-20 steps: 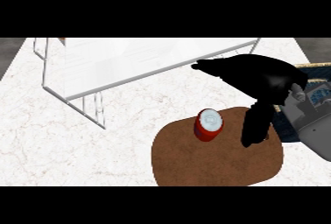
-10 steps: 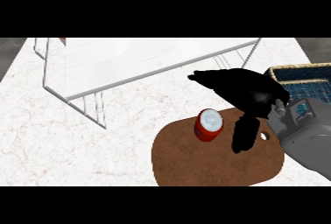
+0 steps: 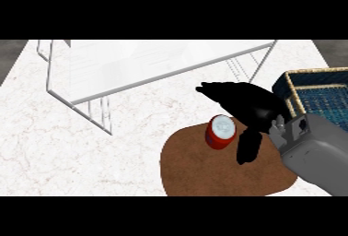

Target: Pick the can from the cutting board and place it in the basket

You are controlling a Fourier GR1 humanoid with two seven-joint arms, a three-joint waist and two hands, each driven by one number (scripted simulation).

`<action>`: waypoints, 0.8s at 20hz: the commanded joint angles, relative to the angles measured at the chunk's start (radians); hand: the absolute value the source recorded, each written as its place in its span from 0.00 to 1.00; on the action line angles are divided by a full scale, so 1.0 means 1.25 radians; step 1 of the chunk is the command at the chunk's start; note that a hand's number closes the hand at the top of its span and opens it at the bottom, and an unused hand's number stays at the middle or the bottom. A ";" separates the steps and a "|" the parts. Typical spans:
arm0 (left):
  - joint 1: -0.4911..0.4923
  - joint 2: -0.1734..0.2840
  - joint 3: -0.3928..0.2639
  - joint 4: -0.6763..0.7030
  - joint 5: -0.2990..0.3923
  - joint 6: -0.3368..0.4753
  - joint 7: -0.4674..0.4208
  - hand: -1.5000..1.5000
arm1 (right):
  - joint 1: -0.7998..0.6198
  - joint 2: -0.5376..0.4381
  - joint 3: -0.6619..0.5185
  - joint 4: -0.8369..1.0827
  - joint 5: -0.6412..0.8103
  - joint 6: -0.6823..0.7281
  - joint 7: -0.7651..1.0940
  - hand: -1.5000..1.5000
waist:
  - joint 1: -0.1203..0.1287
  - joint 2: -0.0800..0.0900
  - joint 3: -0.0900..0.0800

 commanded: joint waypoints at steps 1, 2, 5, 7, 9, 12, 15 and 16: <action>-0.202 0.004 -0.053 -0.038 0.006 -0.061 -0.081 0.50 | 0.014 0.012 0.010 0.017 0.030 -0.019 -0.017 0.00 | -0.019 0.002 -0.018; -0.195 0.017 -0.050 -0.047 0.004 -0.072 -0.087 0.50 | 0.015 0.022 0.029 0.015 0.041 -0.015 -0.009 0.00 | -0.014 0.000 -0.018; -0.214 -0.004 -0.066 -0.036 -0.003 -0.056 -0.068 0.50 | 0.017 0.019 0.028 0.037 0.053 -0.016 -0.023 0.00 | -0.017 0.004 -0.018; -0.225 0.000 -0.052 -0.044 0.000 -0.048 -0.066 0.50 | 0.023 0.018 0.050 0.063 0.073 -0.006 -0.028 0.00 | -0.015 0.007 -0.018; -0.212 0.008 -0.052 -0.041 0.000 -0.062 -0.077 0.50 | 0.032 0.030 0.058 0.066 0.073 -0.007 -0.015 0.00 | -0.010 0.003 -0.018; -0.221 -0.010 -0.060 -0.031 -0.008 -0.040 -0.064 0.50 | 0.042 0.033 0.076 0.047 0.088 -0.007 -0.013 0.00 | -0.031 -0.001 -0.019; -0.211 -0.008 -0.060 -0.039 0.003 -0.053 -0.067 0.50 | 0.069 0.051 0.093 0.072 0.113 -0.033 -0.021 0.00 | -0.021 0.001 -0.018; -0.214 -0.003 -0.059 -0.033 -0.007 -0.053 -0.081 0.50 | 0.047 0.064 0.077 0.095 0.105 -0.030 -0.015 0.00 | -0.008 0.003 -0.019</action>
